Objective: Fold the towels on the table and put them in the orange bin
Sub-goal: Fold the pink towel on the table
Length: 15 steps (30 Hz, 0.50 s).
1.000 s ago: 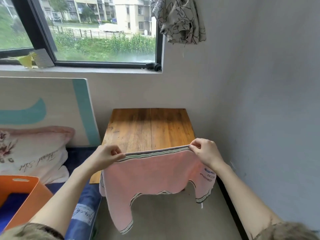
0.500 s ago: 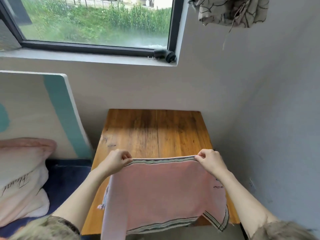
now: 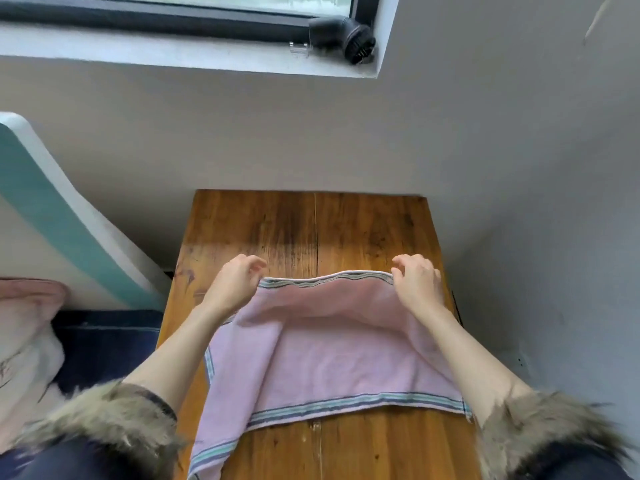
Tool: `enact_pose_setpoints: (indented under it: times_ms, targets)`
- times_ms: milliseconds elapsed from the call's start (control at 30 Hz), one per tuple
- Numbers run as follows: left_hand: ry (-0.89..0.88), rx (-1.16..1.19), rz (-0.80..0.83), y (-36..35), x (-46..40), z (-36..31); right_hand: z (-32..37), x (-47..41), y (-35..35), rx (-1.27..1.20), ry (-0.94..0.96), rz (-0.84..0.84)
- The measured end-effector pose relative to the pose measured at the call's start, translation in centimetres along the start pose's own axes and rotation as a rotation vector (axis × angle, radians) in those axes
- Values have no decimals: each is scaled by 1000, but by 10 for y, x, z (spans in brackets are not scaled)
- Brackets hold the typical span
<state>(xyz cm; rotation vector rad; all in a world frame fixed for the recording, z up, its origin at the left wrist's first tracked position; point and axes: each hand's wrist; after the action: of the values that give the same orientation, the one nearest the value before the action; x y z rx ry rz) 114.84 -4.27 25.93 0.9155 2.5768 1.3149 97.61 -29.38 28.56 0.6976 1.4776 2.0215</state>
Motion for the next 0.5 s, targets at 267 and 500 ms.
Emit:
enact_pose_setpoints:
  times_ms: [267,500]
  targets:
    - [318,-50,84,-34,27,82,20,9,-91,10,146,368]
    - [531,-54,40,-57,53,134,68,59,-156,32,214,638]
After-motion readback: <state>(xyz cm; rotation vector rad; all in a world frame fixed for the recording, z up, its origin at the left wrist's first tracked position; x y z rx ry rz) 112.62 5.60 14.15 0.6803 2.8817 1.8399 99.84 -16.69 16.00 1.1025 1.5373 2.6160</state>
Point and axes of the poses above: each hand's wrist, its own x-axis away from the middle knuckle, its own y-axis out of the back of the hand, z = x × y, and after that the axes turned 3 degrees about x, right-handed
